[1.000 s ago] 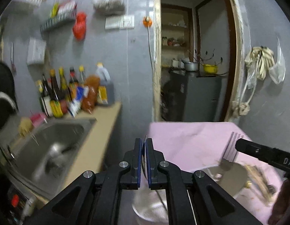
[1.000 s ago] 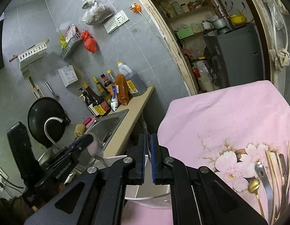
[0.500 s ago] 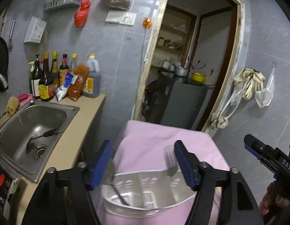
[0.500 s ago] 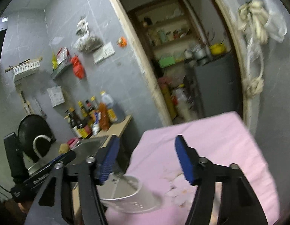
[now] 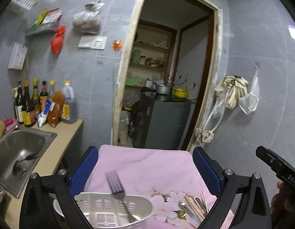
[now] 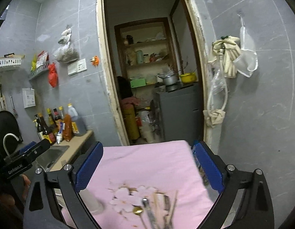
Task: Organize utensils
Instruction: 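Move both tools back to the utensil pile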
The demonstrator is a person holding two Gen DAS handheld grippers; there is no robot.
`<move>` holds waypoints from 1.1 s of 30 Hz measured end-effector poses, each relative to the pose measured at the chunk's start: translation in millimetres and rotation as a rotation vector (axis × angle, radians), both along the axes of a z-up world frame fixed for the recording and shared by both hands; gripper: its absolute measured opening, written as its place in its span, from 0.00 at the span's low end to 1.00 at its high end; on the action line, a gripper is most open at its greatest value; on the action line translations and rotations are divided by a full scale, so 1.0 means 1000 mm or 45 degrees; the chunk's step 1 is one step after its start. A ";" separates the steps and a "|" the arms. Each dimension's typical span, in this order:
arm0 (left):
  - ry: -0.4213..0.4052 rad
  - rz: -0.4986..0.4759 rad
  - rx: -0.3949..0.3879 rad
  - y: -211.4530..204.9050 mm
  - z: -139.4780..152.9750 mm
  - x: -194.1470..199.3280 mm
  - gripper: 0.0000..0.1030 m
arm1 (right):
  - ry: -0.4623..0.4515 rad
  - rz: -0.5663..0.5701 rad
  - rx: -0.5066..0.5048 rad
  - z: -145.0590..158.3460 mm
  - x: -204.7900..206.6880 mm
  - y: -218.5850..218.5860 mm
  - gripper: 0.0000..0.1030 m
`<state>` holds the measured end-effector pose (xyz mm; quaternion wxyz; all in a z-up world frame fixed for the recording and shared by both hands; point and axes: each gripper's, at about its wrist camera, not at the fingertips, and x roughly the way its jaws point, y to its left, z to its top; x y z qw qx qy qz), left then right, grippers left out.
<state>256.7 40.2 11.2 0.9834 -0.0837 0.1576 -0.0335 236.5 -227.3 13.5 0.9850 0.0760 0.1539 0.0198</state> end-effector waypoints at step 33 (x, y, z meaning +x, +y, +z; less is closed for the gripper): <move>0.386 -0.162 0.134 -0.145 -0.131 0.028 0.97 | 0.462 0.109 0.144 -0.149 0.054 -0.115 0.92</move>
